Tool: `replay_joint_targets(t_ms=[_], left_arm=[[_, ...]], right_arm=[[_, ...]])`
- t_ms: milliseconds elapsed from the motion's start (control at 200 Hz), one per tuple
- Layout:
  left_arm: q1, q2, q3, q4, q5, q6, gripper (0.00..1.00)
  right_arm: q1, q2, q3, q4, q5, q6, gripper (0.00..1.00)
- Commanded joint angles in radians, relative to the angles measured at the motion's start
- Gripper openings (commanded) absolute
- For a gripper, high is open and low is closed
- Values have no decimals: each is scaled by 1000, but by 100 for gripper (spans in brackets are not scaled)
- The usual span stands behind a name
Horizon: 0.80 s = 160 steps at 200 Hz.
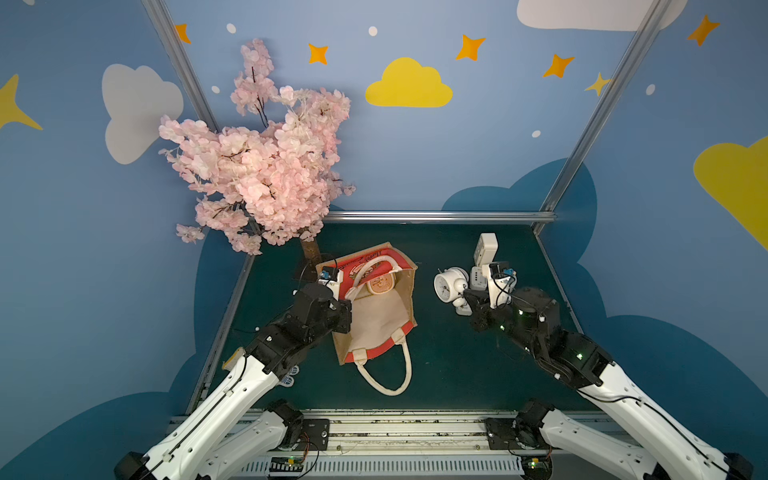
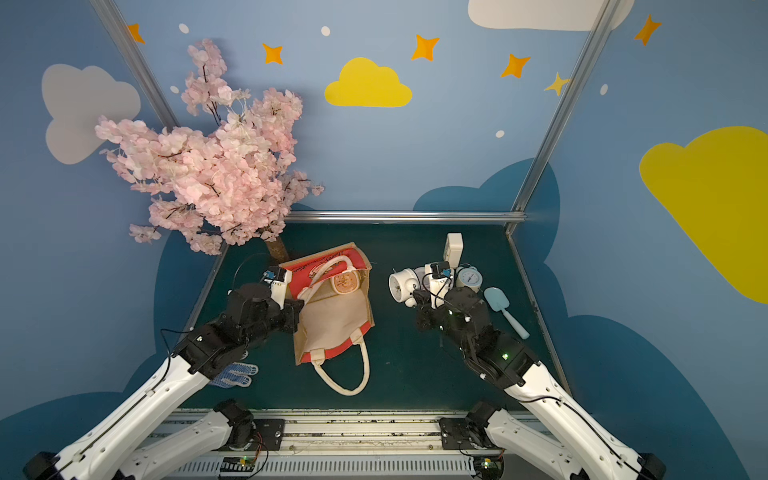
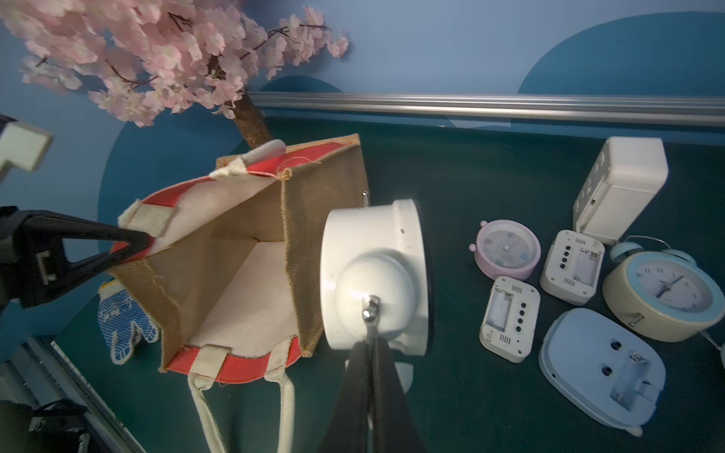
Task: Take the alarm clock out of the canvas bag
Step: Place the alarm at the center of the board.
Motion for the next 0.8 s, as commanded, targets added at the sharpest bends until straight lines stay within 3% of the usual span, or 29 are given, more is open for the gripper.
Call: replay_joint_targets(t_ms=[0, 390, 796], left_arm=[[-1, -3, 22, -8, -5, 0, 7], [-1, -6, 16, -1, -2, -1, 7], [0, -9, 12, 3, -2, -1, 7]], right_arm=[[-47, 40, 38, 15, -53, -15, 0], [-219, 251, -20, 149, -213, -13, 0], [-282, 502, 0, 274, -372, 14, 0]])
